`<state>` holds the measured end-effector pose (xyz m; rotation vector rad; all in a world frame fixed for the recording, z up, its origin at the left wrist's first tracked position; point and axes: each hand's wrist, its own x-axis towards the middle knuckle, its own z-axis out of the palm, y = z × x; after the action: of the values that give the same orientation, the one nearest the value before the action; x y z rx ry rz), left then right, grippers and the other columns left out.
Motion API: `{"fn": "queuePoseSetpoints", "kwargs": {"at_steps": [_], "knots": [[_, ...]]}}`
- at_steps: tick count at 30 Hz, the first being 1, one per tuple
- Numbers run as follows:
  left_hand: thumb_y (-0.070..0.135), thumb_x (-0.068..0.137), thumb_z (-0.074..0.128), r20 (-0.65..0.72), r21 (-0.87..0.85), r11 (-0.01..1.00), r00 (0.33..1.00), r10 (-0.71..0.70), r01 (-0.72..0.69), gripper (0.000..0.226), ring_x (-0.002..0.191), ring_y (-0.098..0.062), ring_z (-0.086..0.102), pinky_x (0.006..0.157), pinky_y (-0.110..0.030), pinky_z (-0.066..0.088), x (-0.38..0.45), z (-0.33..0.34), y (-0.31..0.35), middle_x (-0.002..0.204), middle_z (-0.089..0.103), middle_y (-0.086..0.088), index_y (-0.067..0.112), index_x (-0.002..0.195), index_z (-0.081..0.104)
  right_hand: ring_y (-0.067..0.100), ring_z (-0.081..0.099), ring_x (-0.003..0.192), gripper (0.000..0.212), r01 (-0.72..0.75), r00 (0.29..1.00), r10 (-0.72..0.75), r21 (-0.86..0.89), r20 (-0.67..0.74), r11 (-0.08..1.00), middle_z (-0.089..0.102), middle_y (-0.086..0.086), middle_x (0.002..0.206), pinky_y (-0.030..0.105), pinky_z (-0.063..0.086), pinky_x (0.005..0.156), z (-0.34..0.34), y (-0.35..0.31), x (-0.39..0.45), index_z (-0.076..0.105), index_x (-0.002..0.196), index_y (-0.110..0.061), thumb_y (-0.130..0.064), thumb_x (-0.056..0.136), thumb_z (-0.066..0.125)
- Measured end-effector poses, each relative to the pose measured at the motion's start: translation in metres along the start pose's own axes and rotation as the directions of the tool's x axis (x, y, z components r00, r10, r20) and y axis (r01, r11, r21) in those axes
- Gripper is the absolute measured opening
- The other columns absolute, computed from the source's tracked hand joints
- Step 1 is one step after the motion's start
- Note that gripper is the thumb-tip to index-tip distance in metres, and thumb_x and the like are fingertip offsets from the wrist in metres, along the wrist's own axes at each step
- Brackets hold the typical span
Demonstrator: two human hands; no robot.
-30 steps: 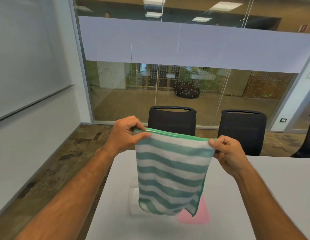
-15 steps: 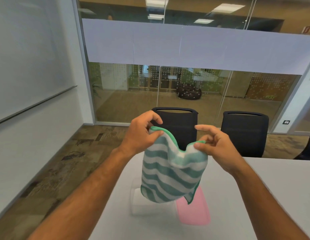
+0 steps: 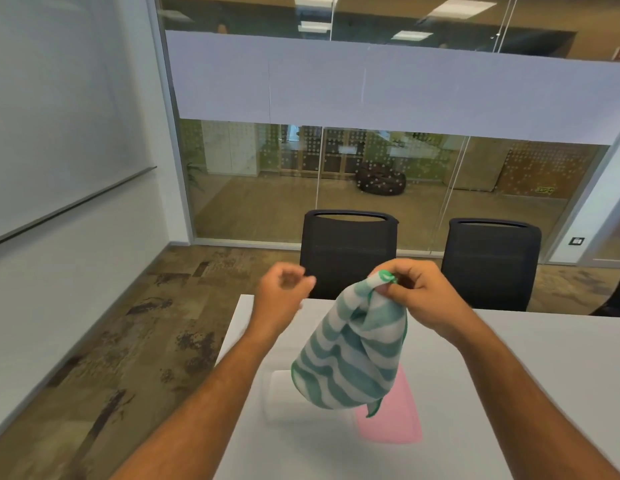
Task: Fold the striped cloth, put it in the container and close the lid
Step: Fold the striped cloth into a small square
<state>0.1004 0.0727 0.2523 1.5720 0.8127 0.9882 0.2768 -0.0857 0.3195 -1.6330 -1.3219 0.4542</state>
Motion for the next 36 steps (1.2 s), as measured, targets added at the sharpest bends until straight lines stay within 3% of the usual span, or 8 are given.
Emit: {"fn": "queuePoseSetpoints", "kwargs": {"at_steps": [3,6,15,25,29,31,34,36], "knots": [[0.037,0.094,0.065,0.055,0.201,0.874,0.886,-0.461,0.443,0.028,0.107,-0.026,0.063,0.092,-0.044,0.057,-0.011,-0.015,-0.048,0.12,0.064,-0.006,0.016,0.112,0.059,0.019,0.069,0.094,0.013,0.024,1.0,-0.024,0.084,-0.002,0.996,0.075,-0.004,0.093,0.03,0.061,0.079,-0.01,-0.004,-0.004,0.077,0.097,-0.019,-0.016,0.089,0.067],[0.047,0.093,0.062,0.164,0.192,0.74,0.722,-0.672,0.645,0.038,0.108,-0.028,0.064,0.094,-0.043,0.056,-0.032,-0.013,-0.077,0.121,0.065,-0.006,0.017,0.115,0.056,0.016,0.07,0.088,0.016,0.048,0.999,-0.047,0.207,-0.007,0.977,0.075,-0.001,0.092,0.028,0.061,0.074,-0.018,-0.013,-0.006,0.076,0.096,-0.018,-0.023,0.083,0.068],[0.008,0.092,0.065,0.17,0.038,0.753,0.738,-0.653,0.657,0.036,0.096,-0.026,0.069,0.065,-0.029,0.06,-0.041,-0.001,-0.111,0.11,0.069,-0.01,0.015,0.126,0.055,0.014,0.071,0.086,0.016,0.062,0.998,-0.062,0.258,-0.009,0.964,0.076,-0.002,0.09,0.025,0.062,0.07,-0.028,-0.012,-0.006,0.078,0.091,-0.026,-0.027,0.078,0.068],[0.011,0.101,0.055,0.215,-0.548,0.474,0.664,-0.716,0.689,0.04,0.116,-0.037,0.061,0.097,-0.047,0.056,-0.032,-0.013,-0.135,0.136,0.059,-0.021,0.009,0.141,0.051,0.014,0.073,0.088,0.016,0.042,0.997,-0.022,0.278,-0.076,0.96,0.076,-0.004,0.092,0.022,0.06,0.064,-0.043,0.0,-0.011,0.078,0.091,-0.03,-0.027,0.079,0.067],[0.019,0.1,0.056,0.135,-0.446,0.547,0.658,-0.741,0.708,0.038,0.098,-0.033,0.064,0.063,-0.037,0.063,-0.034,-0.015,-0.132,0.134,0.059,-0.02,0.008,0.136,0.052,0.016,0.073,0.09,0.017,0.036,0.997,-0.013,0.276,-0.082,0.961,0.076,-0.004,0.093,0.024,0.061,0.065,-0.043,0.002,-0.009,0.078,0.092,-0.03,-0.027,0.079,0.067],[0.037,0.099,0.055,-0.02,-0.241,0.693,0.711,-0.703,0.679,0.038,0.101,-0.031,0.064,0.069,-0.039,0.062,-0.034,-0.01,-0.122,0.131,0.06,-0.012,0.015,0.131,0.053,0.015,0.072,0.09,0.017,0.027,0.998,-0.01,0.273,-0.065,0.962,0.076,-0.003,0.093,0.026,0.062,0.066,-0.041,0.002,-0.007,0.078,0.092,-0.029,-0.028,0.079,0.067],[0.058,0.087,0.061,-0.172,-0.08,0.942,0.926,-0.335,0.325,0.042,0.109,-0.022,0.062,0.092,-0.041,0.058,-0.033,0.0,-0.091,0.12,0.064,0.003,0.027,0.115,0.059,0.013,0.071,0.09,0.016,0.019,1.0,-0.013,0.222,-0.029,0.975,0.076,-0.004,0.093,0.023,0.061,0.069,-0.033,0.0,-0.004,0.078,0.094,-0.027,-0.026,0.081,0.068],[0.061,0.079,0.068,-0.062,-0.08,0.995,0.996,-0.059,0.053,0.041,0.106,-0.015,0.065,0.083,-0.023,0.059,-0.036,0.009,-0.058,0.11,0.067,0.014,0.033,0.109,0.062,0.013,0.071,0.09,0.015,0.003,1.0,-0.002,0.198,-0.003,0.98,0.076,-0.004,0.093,0.022,0.06,0.07,-0.027,0.001,-0.001,0.078,0.094,-0.024,-0.017,0.086,0.068]]}}
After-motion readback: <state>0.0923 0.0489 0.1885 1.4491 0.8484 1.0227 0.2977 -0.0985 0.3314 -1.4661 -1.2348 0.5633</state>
